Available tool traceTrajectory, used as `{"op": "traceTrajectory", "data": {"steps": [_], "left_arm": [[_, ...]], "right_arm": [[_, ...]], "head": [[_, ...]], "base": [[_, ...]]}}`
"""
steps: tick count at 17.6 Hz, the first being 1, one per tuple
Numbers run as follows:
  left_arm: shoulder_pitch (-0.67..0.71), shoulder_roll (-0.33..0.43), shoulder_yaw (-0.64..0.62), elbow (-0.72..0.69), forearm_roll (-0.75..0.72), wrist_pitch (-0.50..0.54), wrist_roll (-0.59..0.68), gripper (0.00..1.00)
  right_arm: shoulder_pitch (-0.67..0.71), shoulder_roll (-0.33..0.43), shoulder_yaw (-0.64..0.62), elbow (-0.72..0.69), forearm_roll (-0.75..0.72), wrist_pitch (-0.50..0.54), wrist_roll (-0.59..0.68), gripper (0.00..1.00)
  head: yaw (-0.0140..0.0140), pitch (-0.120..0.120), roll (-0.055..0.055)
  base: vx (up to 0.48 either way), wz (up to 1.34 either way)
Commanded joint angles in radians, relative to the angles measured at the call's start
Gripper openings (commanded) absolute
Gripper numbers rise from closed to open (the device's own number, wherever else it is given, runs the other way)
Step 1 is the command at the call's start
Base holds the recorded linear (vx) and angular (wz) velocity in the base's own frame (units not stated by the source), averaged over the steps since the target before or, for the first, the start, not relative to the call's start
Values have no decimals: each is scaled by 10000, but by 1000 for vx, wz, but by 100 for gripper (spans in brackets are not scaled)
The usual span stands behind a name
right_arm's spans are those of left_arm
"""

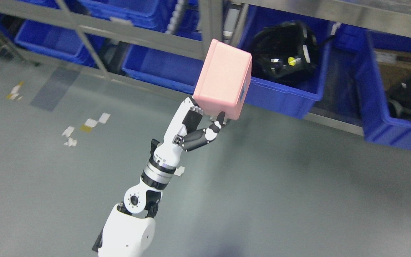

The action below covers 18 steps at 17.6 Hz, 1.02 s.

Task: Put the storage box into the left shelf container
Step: 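Hold the pink box in the left hand while turning toward the bin shelf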

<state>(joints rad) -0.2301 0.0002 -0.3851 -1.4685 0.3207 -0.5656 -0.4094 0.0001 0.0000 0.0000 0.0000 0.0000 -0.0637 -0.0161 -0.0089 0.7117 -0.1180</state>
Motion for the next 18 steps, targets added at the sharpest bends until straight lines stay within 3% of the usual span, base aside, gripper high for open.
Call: {"op": "traceTrajectory", "data": {"steps": [1, 4, 10, 18], "left_arm": [[2466, 173, 337, -1591, 29, -494, -430, 1], [3143, 173, 492, -1575, 29, -877, -753, 2], [3053, 173, 1289, -1483, 29, -894, -692, 2], [3083, 173, 1611, -1483, 29, -1001, -615, 3]], "right_arm": [[-62, -175, -30, -175, -15, -7, 23, 100], [-62, -175, -30, -175, -15, -7, 23, 100], [-62, -175, -30, -175, -15, -7, 23, 100], [-62, -175, -30, -175, -15, -7, 23, 100]], "head": [[0, 0, 0], [-1, 2, 0], [-1, 7, 2], [-2, 7, 2]], "base": [[-60, 1076], [8, 1286], [112, 1191], [197, 668]]}}
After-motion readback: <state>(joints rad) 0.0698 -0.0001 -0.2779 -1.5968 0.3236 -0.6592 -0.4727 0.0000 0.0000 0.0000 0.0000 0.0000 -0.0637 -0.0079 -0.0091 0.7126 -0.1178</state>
